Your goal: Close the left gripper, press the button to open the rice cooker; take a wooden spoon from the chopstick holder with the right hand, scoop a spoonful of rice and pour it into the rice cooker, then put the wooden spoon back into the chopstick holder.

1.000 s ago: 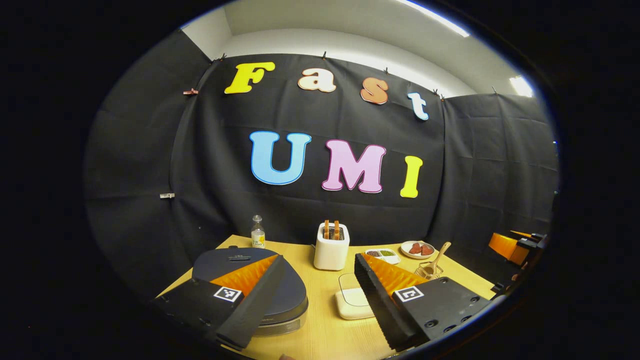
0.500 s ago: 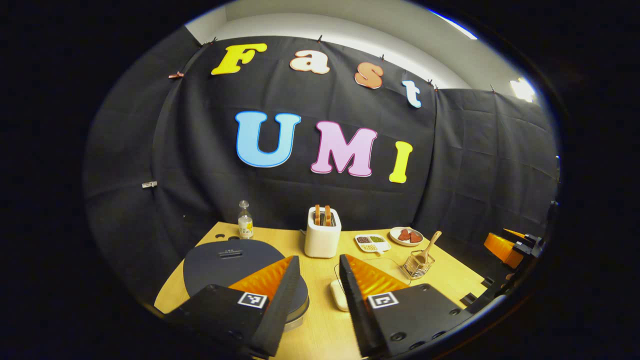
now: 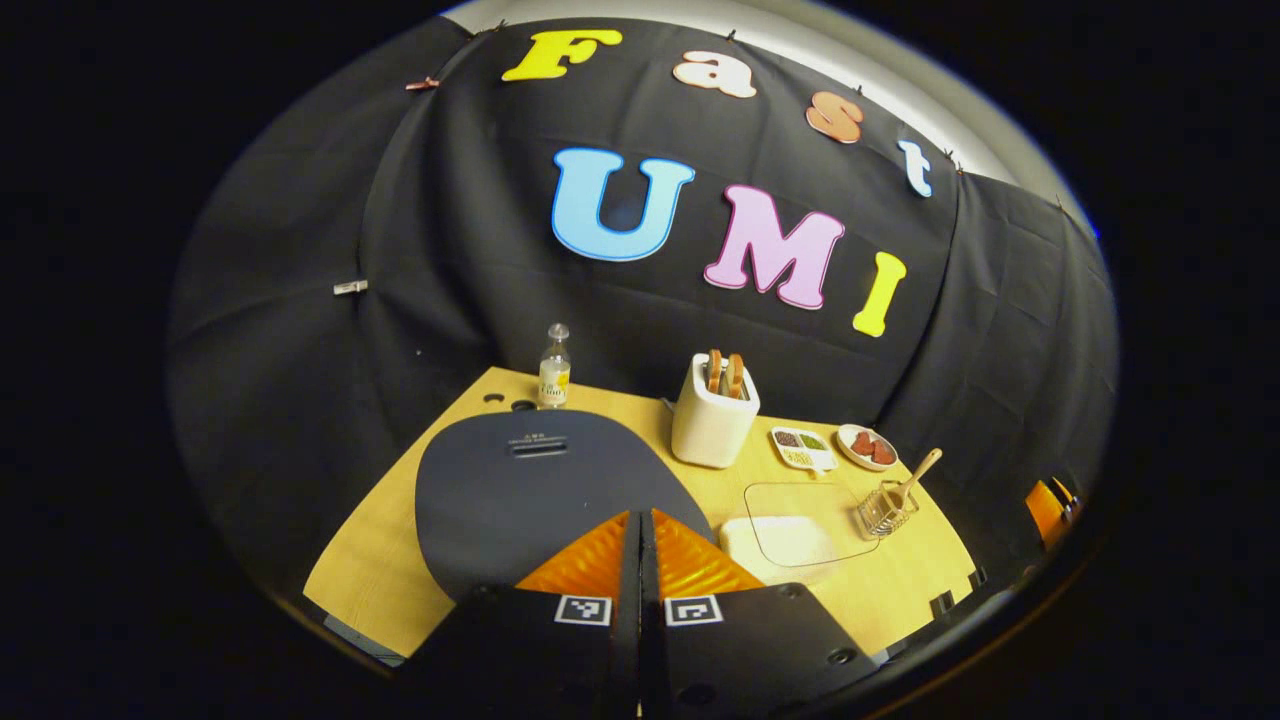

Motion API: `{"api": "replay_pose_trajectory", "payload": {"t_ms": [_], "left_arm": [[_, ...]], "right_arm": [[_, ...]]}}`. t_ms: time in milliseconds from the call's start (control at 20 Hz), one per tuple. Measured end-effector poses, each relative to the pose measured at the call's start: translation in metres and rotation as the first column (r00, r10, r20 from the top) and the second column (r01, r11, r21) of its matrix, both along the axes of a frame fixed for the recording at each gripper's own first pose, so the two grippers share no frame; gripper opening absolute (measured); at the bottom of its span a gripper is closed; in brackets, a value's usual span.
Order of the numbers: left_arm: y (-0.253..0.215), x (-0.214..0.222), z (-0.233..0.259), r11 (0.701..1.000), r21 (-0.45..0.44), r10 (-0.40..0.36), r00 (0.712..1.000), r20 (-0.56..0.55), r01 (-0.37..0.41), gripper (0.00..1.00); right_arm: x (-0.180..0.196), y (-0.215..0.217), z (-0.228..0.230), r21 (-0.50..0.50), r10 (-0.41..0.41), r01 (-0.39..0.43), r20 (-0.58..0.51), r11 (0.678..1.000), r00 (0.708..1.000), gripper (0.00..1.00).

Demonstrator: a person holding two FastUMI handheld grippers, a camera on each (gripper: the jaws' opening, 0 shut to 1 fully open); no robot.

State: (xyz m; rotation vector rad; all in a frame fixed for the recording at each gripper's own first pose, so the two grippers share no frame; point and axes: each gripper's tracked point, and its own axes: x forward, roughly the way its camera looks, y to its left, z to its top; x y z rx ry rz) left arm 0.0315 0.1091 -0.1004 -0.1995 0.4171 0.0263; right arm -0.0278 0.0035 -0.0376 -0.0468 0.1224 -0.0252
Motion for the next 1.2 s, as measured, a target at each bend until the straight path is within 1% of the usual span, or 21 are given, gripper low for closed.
{"api": "replay_pose_trajectory", "payload": {"t_ms": [200, 300, 500, 550, 600, 700, 750, 800, 850, 900, 1050, 1200], "left_arm": [[0.012, 0.001, -0.027, 1.000, -0.005, 0.000, 0.998, -0.068, 0.000, 0.05], [0.012, 0.000, -0.035, 1.000, -0.026, 0.000, 0.997, -0.073, -0.002, 0.05], [0.010, -0.002, -0.051, 1.000, -0.014, -0.010, 0.995, -0.101, 0.009, 0.05], [0.010, -0.002, -0.050, 1.000, -0.018, -0.007, 0.996, -0.091, 0.006, 0.05], [0.011, -0.003, -0.050, 0.999, -0.032, -0.004, 0.997, -0.082, 0.001, 0.05], [0.012, -0.003, -0.052, 0.995, -0.095, 0.015, 0.997, -0.074, -0.022, 0.06], [0.011, -0.004, -0.053, 0.993, -0.118, 0.015, 0.997, -0.079, -0.025, 0.06], [0.010, -0.004, -0.054, 0.991, -0.129, 0.009, 0.996, -0.088, -0.021, 0.06], [0.009, -0.003, -0.055, 0.991, -0.133, 0.003, 0.995, -0.099, -0.016, 0.06], [0.009, -0.003, -0.056, 0.992, -0.124, -0.003, 0.994, -0.107, -0.011, 0.06], [0.008, -0.003, -0.061, 0.999, -0.049, -0.016, 0.989, -0.144, 0.009, 0.06], [0.010, -0.003, -0.056, 1.000, -0.008, 0.011, 0.993, -0.114, -0.012, 0.06]], "right_arm": [[-0.007, -0.006, -0.005, -0.006, -0.015, 0.015, -0.017, 1.000, 1.000, 0.98], [-0.011, -0.007, -0.010, -0.004, -0.018, 0.018, -0.034, 1.000, 0.999, 0.98], [-0.015, -0.016, -0.011, -0.013, -0.038, 0.038, -0.035, 0.999, 0.999, 0.98], [-0.015, -0.022, -0.013, -0.021, -0.050, 0.049, -0.038, 0.999, 0.998, 0.98], [-0.014, -0.028, -0.014, -0.024, -0.064, 0.063, -0.040, 0.998, 0.997, 0.98], [-0.013, -0.038, -0.013, -0.011, -0.091, 0.091, -0.040, 0.996, 0.995, 0.99], [-0.011, -0.041, -0.014, -0.006, -0.102, 0.102, -0.042, 0.995, 0.994, 0.95], [-0.010, -0.043, -0.017, -0.004, -0.110, 0.110, -0.046, 0.994, 0.993, 0.95], [-0.008, -0.045, -0.019, -0.004, -0.113, 0.113, -0.051, 0.994, 0.992, 0.99], [-0.006, -0.045, -0.021, -0.004, -0.115, 0.115, -0.055, 0.993, 0.992, 0.99], [0.000, -0.042, -0.024, 0.007, -0.107, 0.107, -0.059, 0.994, 0.993, 0.99], [0.009, -0.034, -0.028, 0.011, -0.081, 0.082, -0.067, 0.997, 0.994, 0.99]]}}
